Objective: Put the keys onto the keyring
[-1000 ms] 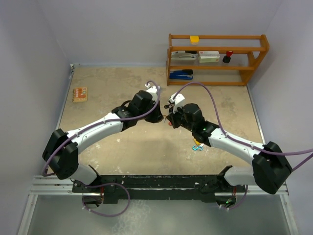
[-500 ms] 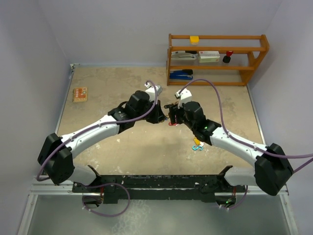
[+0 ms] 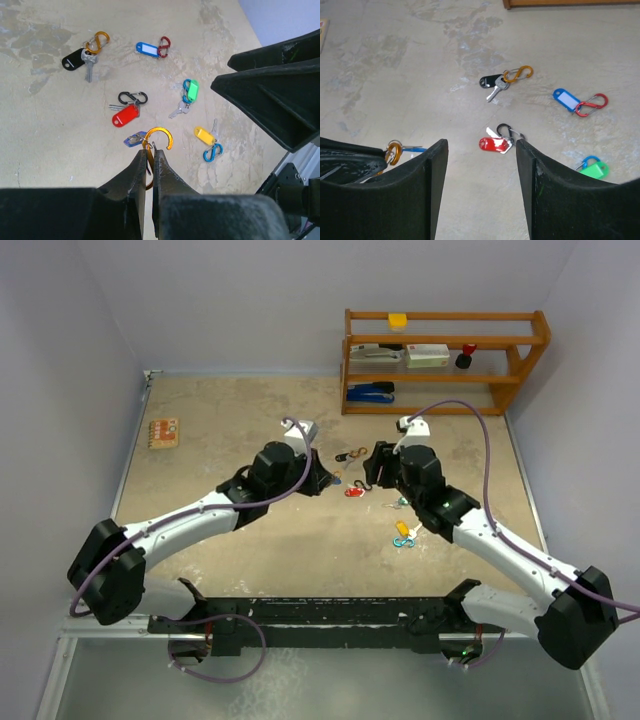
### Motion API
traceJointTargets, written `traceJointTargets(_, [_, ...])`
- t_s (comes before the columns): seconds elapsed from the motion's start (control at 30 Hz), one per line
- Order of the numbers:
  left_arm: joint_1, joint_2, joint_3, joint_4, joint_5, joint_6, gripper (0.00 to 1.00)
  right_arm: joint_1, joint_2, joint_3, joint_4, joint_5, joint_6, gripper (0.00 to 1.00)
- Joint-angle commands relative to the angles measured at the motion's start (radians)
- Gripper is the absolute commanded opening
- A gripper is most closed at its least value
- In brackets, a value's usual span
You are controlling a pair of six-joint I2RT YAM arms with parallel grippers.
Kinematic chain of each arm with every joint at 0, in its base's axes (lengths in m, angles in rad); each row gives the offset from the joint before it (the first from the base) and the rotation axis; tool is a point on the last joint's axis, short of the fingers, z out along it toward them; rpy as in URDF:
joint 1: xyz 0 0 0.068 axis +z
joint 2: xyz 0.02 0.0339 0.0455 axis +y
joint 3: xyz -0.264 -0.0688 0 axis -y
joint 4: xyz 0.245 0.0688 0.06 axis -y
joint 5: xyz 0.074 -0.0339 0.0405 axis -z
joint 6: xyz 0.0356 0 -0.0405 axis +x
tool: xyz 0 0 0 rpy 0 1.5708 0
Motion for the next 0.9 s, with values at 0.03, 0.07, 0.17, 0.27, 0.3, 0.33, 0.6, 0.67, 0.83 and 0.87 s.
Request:
traceJointTargets(0.03, [-0.001, -0.084, -0.134, 0.405, -0.049, -0.086, 0.0, -0.002, -0.004, 0.073, -0.036, -0.086, 0.108, 0.58])
traceJointTargets(0.07, [-0.001, -0.088, -0.155, 0.448, -0.049, -0.102, 0.0, -0.002, 0.003, 0.083, -0.043, -0.1, 0.123, 0.58])
traceJointTargets(0.17, [-0.001, -0.085, -0.189, 0.529, -0.05, -0.144, 0.0, -0.001, 0.02, 0.096, -0.049, -0.135, 0.163, 0.55])
traceJointTargets(0.27, [-0.001, -0.07, -0.216, 0.607, -0.044, -0.183, 0.0, 0.0, 0.023, 0.084, -0.007, -0.166, 0.189, 0.53])
traceJointTargets(0.3, [-0.001, -0.064, -0.226, 0.634, -0.04, -0.193, 0.0, -0.001, 0.024, 0.083, 0.005, -0.169, 0.191, 0.52])
traceJointTargets(0.33, [-0.001, -0.056, -0.232, 0.658, -0.037, -0.203, 0.0, -0.001, 0.027, 0.083, 0.012, -0.176, 0.193, 0.52])
traceJointTargets(0.6, [-0.002, -0.022, -0.245, 0.717, -0.028, -0.225, 0.0, -0.001, 0.012, 0.069, 0.055, -0.216, 0.221, 0.47])
traceJointTargets(0.67, [-0.003, -0.018, -0.246, 0.723, -0.028, -0.226, 0.0, -0.001, 0.008, 0.072, 0.058, -0.207, 0.231, 0.47])
traceJointTargets(0.83, [-0.003, -0.015, -0.249, 0.731, -0.028, -0.228, 0.0, 0.0, -0.004, 0.07, 0.066, -0.187, 0.243, 0.46])
traceJointTargets(0.87, [-0.003, -0.016, -0.25, 0.731, -0.028, -0.228, 0.0, -0.001, -0.007, 0.07, 0.066, -0.184, 0.244, 0.46])
